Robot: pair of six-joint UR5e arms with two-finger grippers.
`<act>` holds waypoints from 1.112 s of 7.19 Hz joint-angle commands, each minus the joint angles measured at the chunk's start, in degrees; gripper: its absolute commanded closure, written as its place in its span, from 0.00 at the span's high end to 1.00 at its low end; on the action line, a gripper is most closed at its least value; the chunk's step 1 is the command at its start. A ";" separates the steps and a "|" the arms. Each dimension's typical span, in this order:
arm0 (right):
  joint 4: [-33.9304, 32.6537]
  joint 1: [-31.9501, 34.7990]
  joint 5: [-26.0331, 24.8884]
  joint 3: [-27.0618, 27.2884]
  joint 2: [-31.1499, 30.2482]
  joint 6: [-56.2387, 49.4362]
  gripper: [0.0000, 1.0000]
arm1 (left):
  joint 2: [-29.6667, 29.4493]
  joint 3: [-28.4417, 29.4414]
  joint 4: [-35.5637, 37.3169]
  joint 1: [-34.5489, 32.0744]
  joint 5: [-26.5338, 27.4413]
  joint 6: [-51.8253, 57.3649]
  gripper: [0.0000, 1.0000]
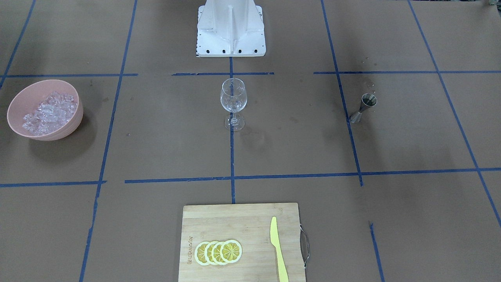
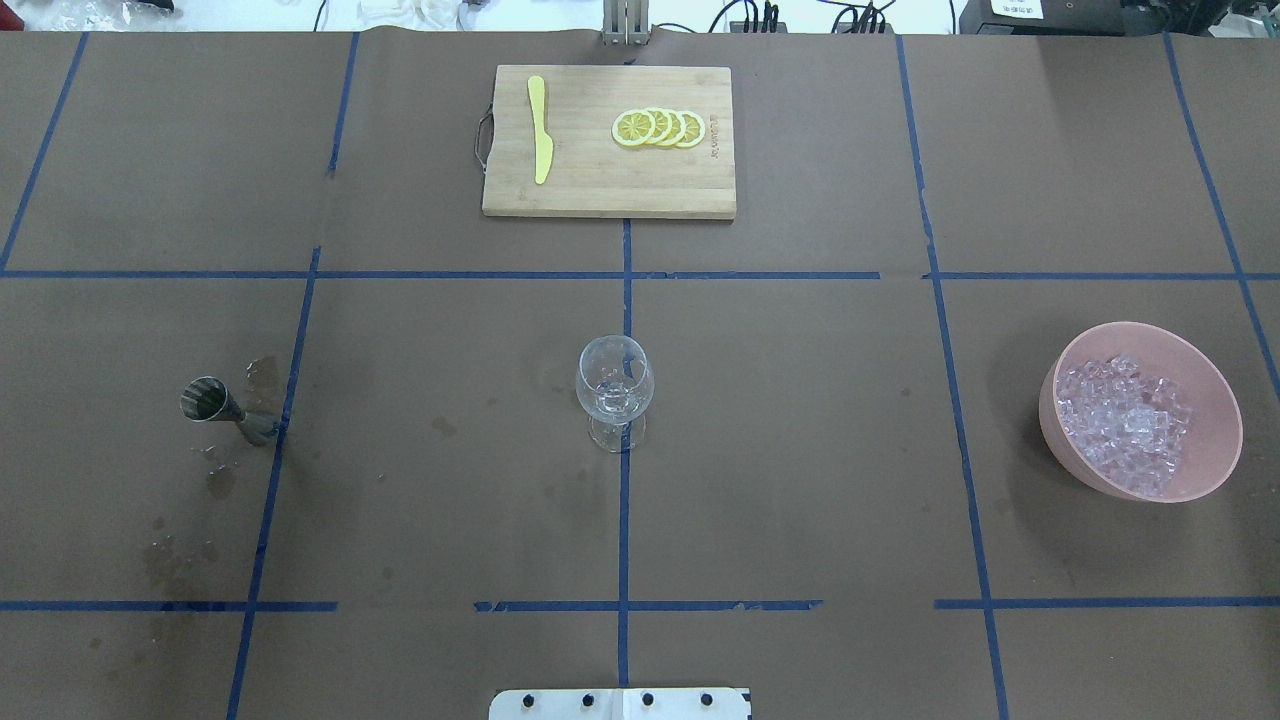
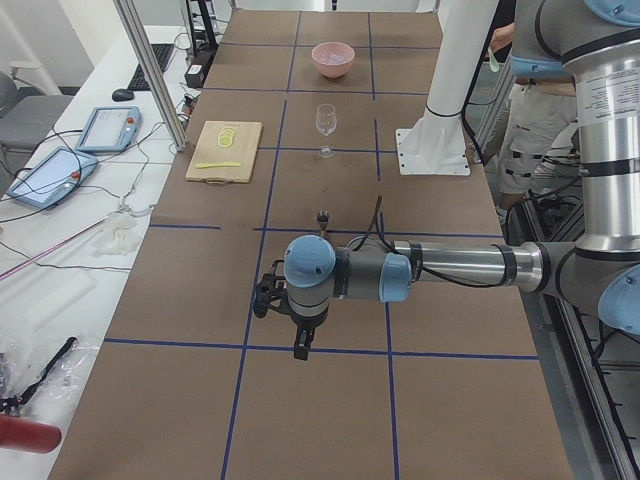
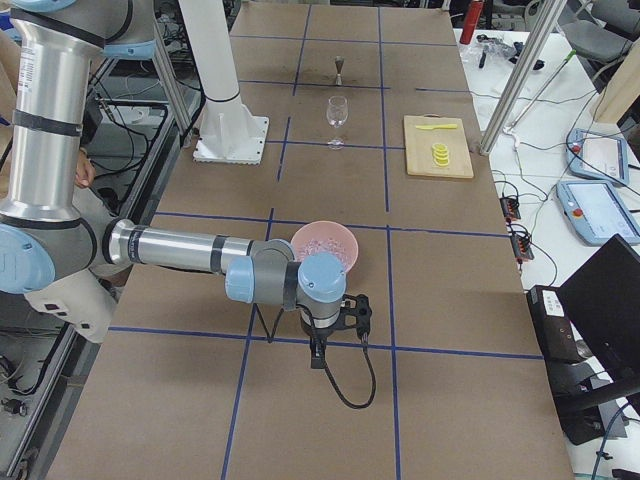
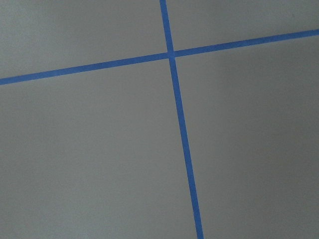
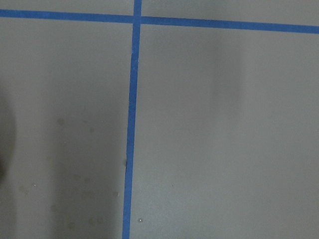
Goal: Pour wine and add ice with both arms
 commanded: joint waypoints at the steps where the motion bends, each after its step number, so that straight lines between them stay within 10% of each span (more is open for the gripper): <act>1: 0.00 0.00 0.05 1.33 0.00 0.08 1.00 | -0.55 -0.61 -0.02 0.00 0.08 0.41 1.00; 5: 0.35 -0.17 2.86 5.65 1.56 0.35 1.00 | -0.73 -1.75 -3.42 0.00 0.09 0.41 1.00; 8: 9.66 -0.18 8.65 4.24 1.49 0.61 1.00 | -1.34 -1.25 -30.72 -0.09 0.00 -0.02 1.00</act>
